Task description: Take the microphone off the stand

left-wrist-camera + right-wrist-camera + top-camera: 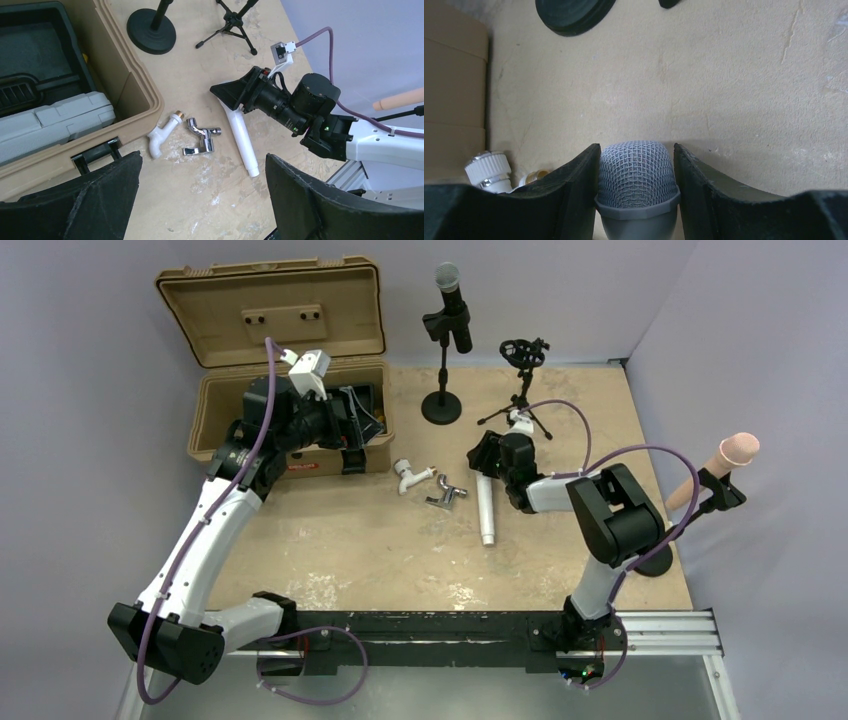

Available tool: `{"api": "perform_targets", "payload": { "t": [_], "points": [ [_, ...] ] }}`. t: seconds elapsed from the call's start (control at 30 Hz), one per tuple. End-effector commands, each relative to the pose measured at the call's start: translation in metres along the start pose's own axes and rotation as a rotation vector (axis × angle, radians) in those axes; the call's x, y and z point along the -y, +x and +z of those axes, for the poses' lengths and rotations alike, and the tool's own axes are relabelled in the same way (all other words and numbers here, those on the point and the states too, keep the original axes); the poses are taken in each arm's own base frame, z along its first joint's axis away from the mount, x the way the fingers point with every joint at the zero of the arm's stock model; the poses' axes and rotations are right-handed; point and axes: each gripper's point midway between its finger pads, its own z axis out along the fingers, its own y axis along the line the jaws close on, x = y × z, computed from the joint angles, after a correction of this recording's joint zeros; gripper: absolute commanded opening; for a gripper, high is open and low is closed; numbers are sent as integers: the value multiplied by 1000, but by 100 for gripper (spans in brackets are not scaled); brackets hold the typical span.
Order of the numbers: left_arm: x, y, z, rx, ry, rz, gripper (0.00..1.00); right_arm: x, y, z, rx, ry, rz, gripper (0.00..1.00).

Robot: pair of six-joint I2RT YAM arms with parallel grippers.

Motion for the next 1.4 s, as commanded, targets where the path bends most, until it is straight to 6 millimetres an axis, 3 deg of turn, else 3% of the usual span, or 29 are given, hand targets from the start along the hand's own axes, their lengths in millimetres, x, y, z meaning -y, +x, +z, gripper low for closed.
{"api": "perform_targets", "payload": {
  "t": [0.0, 0.23, 0.53, 0.87, 1.07, 1.17, 1.27, 1.37],
  "points": [
    [6, -12, -1, 32, 15, 33, 90, -13, -32, 0, 126, -24, 106, 5],
    [6, -11, 2, 23, 22, 25, 90, -13, -31, -2, 128, -30, 101, 39],
    [9, -10, 2, 16, 36, 16, 90, -15, -32, -6, 121, -37, 72, 62],
    [11, -9, 2, 15, 45, 9, 90, -23, -47, -18, 133, -52, 43, 66],
    [14, -9, 2, 12, 57, 4, 90, -17, -70, -40, 191, -15, 12, 66],
    [14, -9, 2, 11, 60, 2, 90, -4, -90, -54, 230, -6, 2, 66],
    [16, -9, 1, 11, 64, 1, 90, 22, -120, -67, 271, -7, -6, 64],
    [17, -9, 1, 10, 70, -3, 90, 37, -142, -69, 270, 12, -63, 63]
  ]
}}
